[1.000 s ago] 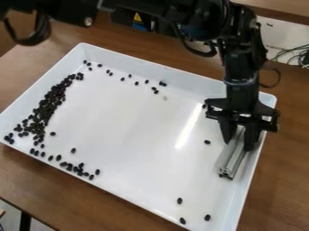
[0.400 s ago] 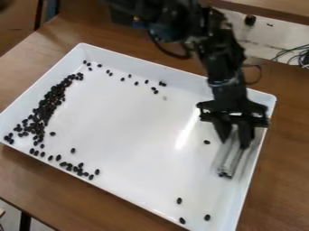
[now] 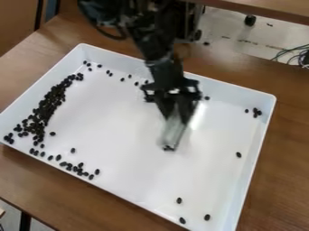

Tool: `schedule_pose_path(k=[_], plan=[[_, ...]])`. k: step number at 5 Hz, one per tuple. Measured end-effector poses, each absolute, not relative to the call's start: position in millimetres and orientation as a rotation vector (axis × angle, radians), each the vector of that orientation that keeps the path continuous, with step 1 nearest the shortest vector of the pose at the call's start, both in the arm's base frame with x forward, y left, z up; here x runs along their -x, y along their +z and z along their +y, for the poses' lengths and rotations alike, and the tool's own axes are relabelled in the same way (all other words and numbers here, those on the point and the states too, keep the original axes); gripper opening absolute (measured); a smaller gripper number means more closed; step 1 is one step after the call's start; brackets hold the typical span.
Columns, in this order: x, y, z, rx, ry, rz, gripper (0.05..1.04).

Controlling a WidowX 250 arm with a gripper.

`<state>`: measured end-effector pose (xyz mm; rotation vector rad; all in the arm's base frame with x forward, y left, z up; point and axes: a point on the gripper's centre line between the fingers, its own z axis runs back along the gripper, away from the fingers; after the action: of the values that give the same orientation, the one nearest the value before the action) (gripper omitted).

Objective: Sweep into pile

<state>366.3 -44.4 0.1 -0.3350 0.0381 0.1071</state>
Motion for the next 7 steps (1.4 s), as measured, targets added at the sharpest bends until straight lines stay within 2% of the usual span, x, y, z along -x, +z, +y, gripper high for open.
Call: schedule_pose_path(k=[2,3,4,5,6,7], plan=[[-367.6,2.0,35.6,0.306,0.210,0.022,0.350],[-368.6,0.1,58.0,0.305,0.240,0.019,0.350],[-364.2,-0.1,80.9,0.296,0.282,0.010,0.350],[-349.4,4.1,119.5,0.254,0.338,0.008,0.350],[-336.4,8.6,135.5,0.228,0.320,0.056,0.350],[-336.9,13.1,137.3,0.234,0.311,0.042,0.350]])
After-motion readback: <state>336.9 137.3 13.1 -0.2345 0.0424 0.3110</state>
